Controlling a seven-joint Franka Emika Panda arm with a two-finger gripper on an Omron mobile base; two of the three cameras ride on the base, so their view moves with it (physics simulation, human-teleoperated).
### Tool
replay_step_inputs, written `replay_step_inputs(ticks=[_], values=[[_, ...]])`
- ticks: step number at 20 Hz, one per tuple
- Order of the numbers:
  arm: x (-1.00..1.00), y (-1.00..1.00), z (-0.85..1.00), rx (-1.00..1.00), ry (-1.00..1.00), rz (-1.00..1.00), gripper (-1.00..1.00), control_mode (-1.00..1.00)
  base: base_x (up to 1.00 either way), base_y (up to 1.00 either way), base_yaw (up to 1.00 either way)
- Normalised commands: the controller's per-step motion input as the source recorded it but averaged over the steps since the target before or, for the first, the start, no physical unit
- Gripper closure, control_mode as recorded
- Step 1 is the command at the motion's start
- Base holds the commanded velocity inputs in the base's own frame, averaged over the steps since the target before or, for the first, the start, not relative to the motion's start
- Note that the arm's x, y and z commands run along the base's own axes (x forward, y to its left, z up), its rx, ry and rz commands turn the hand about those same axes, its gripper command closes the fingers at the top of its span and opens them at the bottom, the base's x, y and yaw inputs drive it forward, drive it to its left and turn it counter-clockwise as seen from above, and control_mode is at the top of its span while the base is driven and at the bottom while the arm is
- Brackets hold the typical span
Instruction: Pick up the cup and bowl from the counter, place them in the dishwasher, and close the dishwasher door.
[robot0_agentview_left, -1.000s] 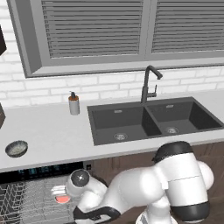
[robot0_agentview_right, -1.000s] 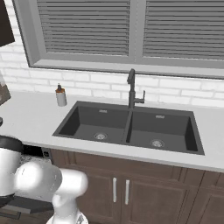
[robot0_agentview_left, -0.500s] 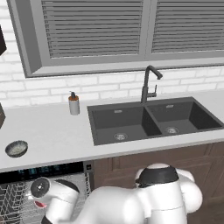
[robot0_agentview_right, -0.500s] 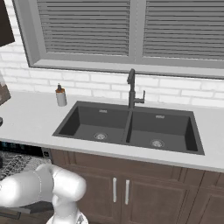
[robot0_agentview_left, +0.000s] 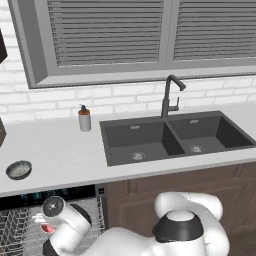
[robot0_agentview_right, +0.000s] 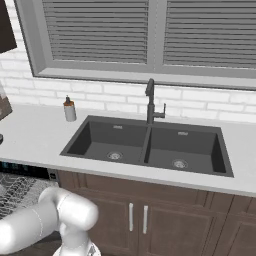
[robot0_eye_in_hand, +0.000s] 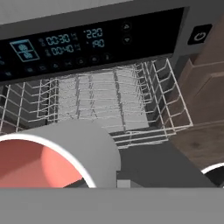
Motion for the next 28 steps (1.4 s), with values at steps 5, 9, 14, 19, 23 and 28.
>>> replay_step_inputs(ticks=[5,9,14,19,23,28], values=[[0.10,-0.19,-0.52,0.20,0.00,0.18,1.00,-1.00,0.00,0.00,0.00],[0.28,0.00,-0.18,0.12,0.00,0.22,1.00,-1.00,0.00,0.00,0.00],[0.35,0.00,0.04,0.05,0.00,0.12,1.00,-1.00,0.00,0.00,0.00],[0.41,0.03,0.04,0.01,0.00,0.01,1.00,-1.00,0.00,0.00,0.00],[0.54,0.04,-0.10,0.00,0.00,0.00,1.00,-1.00,0.00,0.00,0.00],[0.34,0.04,-0.28,0.00,0.01,0.00,1.00,-1.00,0.00,0.00,0.00]])
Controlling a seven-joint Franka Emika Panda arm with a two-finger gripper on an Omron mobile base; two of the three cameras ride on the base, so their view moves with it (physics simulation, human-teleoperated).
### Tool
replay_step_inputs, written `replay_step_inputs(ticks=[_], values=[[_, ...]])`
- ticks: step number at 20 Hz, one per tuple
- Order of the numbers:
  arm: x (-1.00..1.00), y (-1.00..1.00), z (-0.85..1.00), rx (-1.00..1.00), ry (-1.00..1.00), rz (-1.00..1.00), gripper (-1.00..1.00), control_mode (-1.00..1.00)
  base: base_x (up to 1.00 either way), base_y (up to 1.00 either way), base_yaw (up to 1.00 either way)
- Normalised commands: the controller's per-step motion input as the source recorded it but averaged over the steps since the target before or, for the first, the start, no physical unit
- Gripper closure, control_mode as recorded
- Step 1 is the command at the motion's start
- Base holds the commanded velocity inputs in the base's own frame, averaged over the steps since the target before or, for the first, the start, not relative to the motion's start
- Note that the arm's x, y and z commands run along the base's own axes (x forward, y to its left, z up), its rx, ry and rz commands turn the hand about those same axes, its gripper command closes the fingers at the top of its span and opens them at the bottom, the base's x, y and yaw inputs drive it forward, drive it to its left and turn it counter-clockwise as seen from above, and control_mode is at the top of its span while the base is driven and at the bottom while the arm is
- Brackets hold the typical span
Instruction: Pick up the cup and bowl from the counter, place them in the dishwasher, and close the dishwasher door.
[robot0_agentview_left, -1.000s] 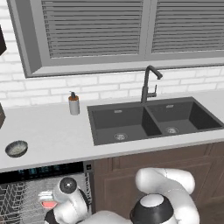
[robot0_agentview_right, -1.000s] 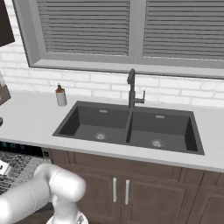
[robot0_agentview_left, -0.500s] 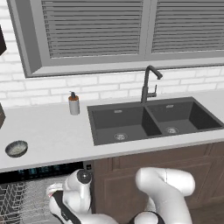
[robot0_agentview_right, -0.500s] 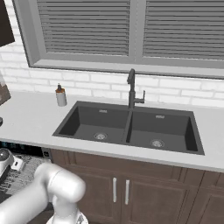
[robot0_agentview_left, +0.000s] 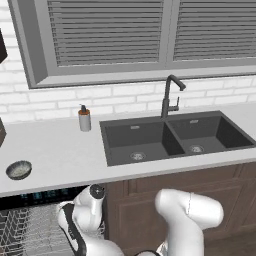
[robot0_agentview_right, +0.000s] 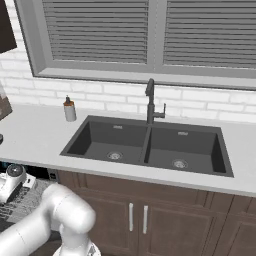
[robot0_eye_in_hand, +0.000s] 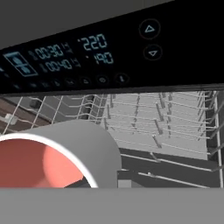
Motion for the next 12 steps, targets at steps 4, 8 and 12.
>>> replay_step_inputs(ticks=[4,8,12], values=[[0.02,0.05,-0.57,-0.04,0.07,-0.02,1.00,-1.00,0.00,0.00,0.00],[0.00,0.00,-0.59,-0.07,0.10,-0.03,1.00,-1.00,0.00,0.00,0.00],[0.00,0.00,-0.64,-0.08,0.11,-0.03,1.00,-1.00,0.00,0.00,0.00]])
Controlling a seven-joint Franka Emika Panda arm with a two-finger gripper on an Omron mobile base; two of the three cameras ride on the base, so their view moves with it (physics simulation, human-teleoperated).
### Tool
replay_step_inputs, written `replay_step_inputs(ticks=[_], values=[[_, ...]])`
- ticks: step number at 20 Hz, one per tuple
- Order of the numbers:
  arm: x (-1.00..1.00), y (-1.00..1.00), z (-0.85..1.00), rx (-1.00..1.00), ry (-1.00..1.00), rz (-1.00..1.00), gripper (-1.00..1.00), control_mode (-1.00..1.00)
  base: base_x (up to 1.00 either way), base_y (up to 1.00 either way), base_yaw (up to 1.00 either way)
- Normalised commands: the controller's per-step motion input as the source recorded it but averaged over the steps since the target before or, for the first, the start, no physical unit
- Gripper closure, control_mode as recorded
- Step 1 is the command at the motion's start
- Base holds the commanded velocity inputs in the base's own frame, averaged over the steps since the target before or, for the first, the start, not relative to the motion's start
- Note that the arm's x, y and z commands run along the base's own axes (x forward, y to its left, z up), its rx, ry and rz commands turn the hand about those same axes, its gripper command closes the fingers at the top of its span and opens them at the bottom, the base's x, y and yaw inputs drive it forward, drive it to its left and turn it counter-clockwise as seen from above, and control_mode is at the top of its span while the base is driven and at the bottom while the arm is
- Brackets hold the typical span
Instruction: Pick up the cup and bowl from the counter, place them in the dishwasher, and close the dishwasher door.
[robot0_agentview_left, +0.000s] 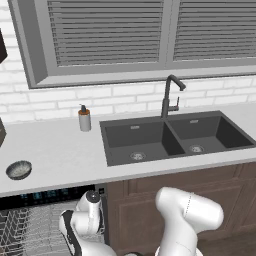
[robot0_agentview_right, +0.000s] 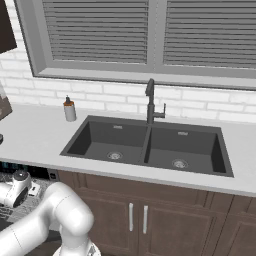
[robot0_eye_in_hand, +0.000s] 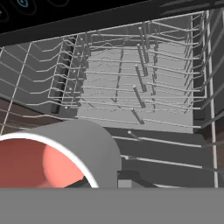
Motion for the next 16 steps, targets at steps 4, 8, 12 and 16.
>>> replay_step_inputs(ticks=[4,8,12,16], values=[[0.00,0.00,-0.60,-0.08,0.11,-0.02,1.00,-1.00,0.00,0.00,0.00],[0.00,0.00,-0.61,-0.08,0.11,-0.01,1.00,-1.00,0.00,0.00,0.00],[0.00,0.03,-0.39,-0.06,0.11,0.00,1.00,-1.00,0.00,0.00,0.00],[0.00,0.15,-0.04,-0.01,0.10,0.00,-1.00,-1.00,0.00,0.00,0.00]])
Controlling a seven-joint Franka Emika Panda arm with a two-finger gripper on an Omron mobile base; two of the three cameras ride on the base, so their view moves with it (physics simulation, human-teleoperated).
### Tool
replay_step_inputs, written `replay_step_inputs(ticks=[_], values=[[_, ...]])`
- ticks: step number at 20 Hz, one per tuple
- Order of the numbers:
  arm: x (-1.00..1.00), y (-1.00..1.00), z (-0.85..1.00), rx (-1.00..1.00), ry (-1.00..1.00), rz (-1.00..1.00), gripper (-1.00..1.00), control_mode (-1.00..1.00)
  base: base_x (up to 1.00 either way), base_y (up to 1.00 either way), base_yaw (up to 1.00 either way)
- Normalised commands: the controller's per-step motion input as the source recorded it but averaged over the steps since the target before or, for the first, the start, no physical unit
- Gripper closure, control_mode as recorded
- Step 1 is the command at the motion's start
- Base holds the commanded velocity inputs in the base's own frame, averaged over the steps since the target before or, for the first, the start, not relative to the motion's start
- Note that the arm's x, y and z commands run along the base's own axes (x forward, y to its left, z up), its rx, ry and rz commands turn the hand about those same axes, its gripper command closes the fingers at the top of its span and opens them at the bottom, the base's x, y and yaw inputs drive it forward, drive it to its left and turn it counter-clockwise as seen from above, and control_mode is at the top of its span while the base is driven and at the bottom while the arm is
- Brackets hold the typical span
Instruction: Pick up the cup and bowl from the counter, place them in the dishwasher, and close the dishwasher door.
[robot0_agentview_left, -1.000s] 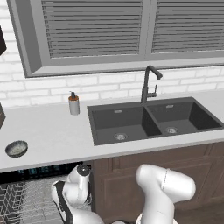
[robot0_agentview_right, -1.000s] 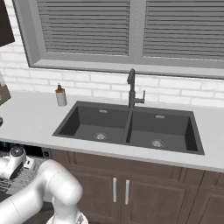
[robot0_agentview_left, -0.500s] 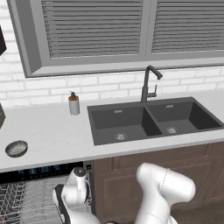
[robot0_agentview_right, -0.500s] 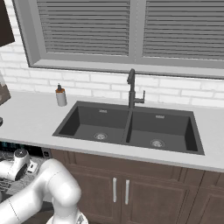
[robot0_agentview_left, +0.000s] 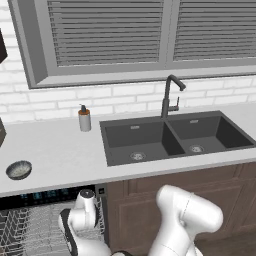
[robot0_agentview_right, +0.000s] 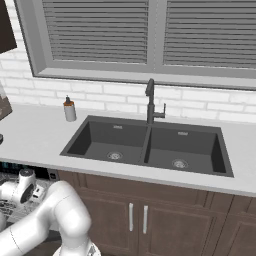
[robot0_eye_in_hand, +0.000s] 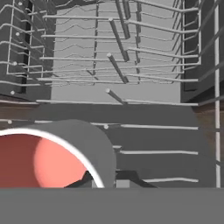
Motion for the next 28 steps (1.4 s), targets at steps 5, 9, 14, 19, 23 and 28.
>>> replay_step_inputs(ticks=[5,9,14,19,23,28], values=[[0.00,0.10,0.00,-0.01,0.03,0.00,-1.00,-1.00,0.00,0.00,0.00],[0.00,0.00,0.09,0.00,0.00,0.00,-1.00,-1.00,0.00,0.00,0.00],[0.00,0.00,0.42,0.01,0.00,0.00,-1.00,-1.00,0.00,0.00,0.00],[0.00,0.00,0.48,0.04,0.00,0.00,-1.00,-1.00,0.00,0.00,0.00],[0.00,0.00,0.44,0.03,0.00,0.00,-1.00,-1.00,0.00,0.00,0.00],[0.04,0.00,0.16,0.01,0.00,0.00,-1.00,-1.00,0.00,0.00,0.00]])
